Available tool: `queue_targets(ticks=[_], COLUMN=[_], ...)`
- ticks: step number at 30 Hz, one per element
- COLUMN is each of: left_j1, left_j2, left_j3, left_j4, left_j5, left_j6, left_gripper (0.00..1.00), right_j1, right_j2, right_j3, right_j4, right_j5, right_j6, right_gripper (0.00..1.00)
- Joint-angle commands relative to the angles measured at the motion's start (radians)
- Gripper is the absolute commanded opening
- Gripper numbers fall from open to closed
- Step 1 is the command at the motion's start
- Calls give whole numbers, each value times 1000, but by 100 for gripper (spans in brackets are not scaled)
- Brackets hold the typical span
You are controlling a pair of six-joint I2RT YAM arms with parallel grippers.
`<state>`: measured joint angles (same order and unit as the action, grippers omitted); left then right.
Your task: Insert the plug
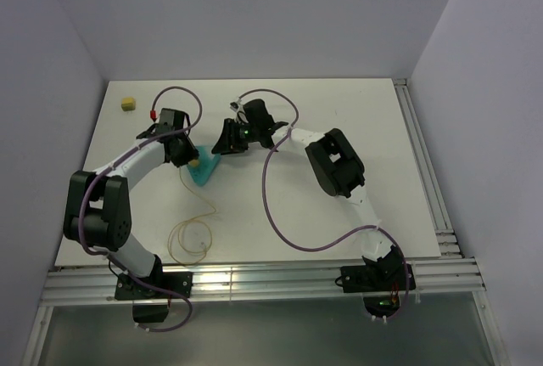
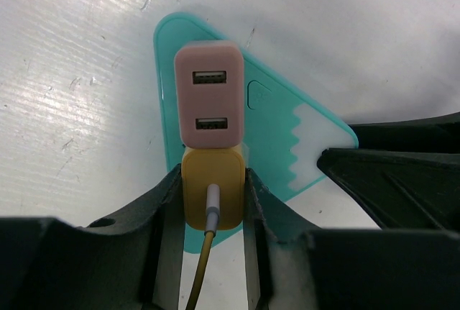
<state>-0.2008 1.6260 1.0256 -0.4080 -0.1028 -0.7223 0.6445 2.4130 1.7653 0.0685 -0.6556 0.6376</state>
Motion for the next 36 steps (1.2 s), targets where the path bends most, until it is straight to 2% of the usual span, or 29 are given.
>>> queue_targets(ticks=[1,10,15,17,18,21,22,24,28,36], left_j1=[-12,-9,-9,-9,-9,-9,-9,-9,-6,-5], left_j2=[176,123,63,37,29,5,-1,-14,-51,-166], left_j3=[-65,-81,-70,-74,-76,-82,-84,-90,-98,-84], left_j4=[-86,-77,-86,-74,-69,-68,-66,-68,-57,-57], left_j5=[26,14,28,51,54,45,40,23,18,8], left_j6=[12,7,20,20,18,18,20,15,11,20], left_gripper=[0,0,0,10,21,39,54,72,83,91], right_j1=[49,47,34,26,20,12,7,4,1,-6], right_j2=[29,23,1,-9,-11,-18,-22,-25,-26,-41], right_j3=[0,-15,-72,-95,-105,-122,-127,-136,-150,-182], right_j4=[-2,10,88,137,140,157,162,172,197,234], right_j5=[-73,-75,-82,-90,-98,-101,-102,-101,-105,-90], right_j6=[-92,-81,-29,-9,-7,-3,-1,2,11,34], right_gripper=[0,0,0,0,0,0,0,0,0,0])
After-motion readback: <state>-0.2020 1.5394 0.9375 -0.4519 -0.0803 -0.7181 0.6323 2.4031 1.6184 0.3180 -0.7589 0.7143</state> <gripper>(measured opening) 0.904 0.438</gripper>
